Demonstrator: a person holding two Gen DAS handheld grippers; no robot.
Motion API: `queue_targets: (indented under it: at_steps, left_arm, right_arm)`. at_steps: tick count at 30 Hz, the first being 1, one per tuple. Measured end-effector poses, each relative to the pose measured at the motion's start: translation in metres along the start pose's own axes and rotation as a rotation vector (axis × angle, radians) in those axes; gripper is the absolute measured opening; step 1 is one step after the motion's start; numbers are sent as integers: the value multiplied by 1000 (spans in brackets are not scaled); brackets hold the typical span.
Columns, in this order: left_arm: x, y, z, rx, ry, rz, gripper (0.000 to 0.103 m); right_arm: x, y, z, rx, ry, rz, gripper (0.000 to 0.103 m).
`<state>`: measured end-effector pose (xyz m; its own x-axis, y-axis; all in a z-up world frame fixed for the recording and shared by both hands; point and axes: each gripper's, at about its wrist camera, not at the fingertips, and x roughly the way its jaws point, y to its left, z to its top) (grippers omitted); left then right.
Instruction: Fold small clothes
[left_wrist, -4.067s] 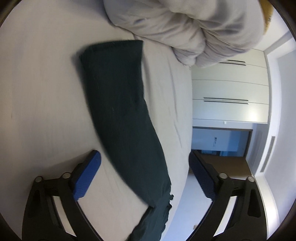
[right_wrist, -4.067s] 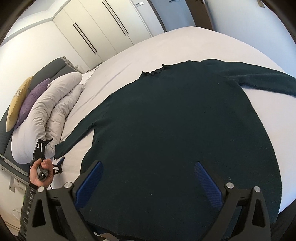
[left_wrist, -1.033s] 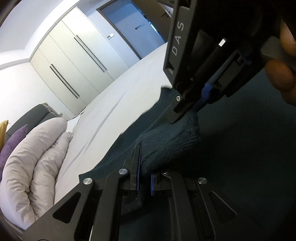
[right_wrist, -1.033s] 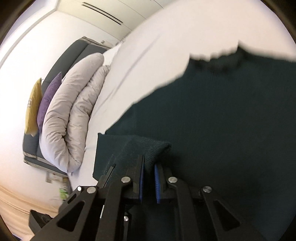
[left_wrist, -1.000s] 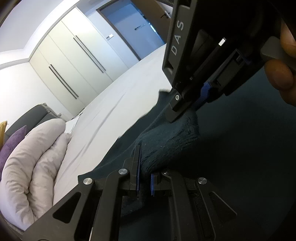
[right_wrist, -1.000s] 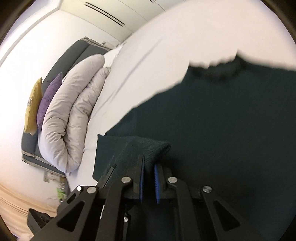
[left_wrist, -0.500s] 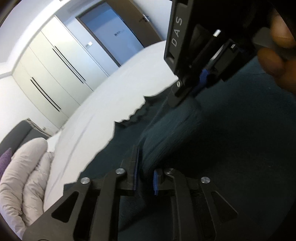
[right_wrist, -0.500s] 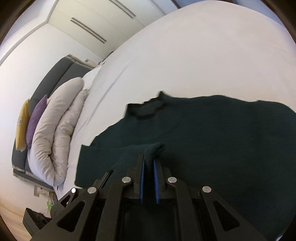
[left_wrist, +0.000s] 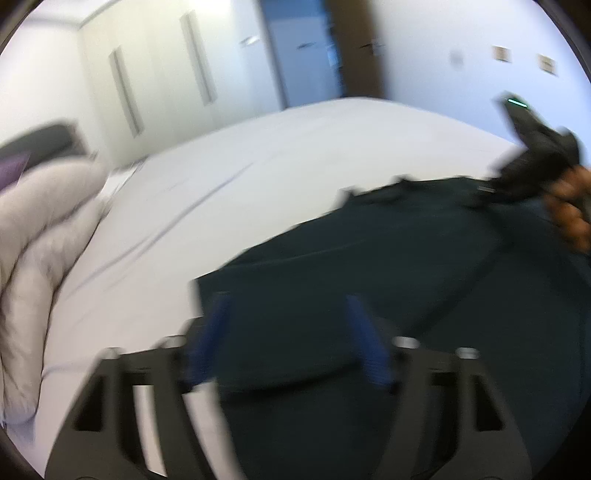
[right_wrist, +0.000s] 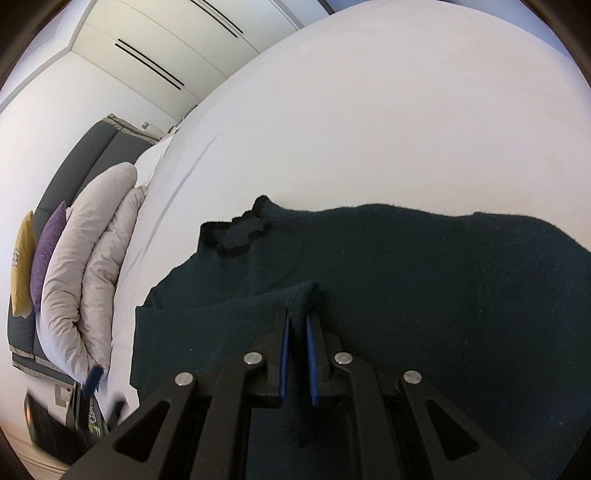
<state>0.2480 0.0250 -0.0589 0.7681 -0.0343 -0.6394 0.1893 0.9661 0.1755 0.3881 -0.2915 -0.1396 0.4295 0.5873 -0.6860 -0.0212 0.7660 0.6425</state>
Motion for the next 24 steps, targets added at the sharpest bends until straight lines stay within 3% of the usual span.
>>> queue_targets:
  at_steps: [1,2,4,8,12,17,20,24]
  left_arm:
    - [11,26,2,-67,31,0,29]
    - [19,42,4,-115,49,-2,29]
    - [41,83,4,-240,104,-25,13]
    - [61,118,2,-370,152,-109,8]
    - [85,126,2,-409,174,-190,7]
    - [104,119,15,-358,189,-144,7]
    - [115,90,10,-246,243,-65,7]
    - [109,64,-1,-110,202,25,7]
  right_arm:
    - [2,1,-1,-4,10,-8,10]
    - [2,0,-2,-7,13,-16,10]
    - [3,-3,-3,5,18,-12,10]
    - [4,-8,-2,22,19,0,10]
    - [5,-12,-1,41,21,12,10]
    - [4,-13,-4,47,12,12,9]
    - [4,-15,-3,54,12,14,9]
    - [4,-14,-4,58,6,11,9]
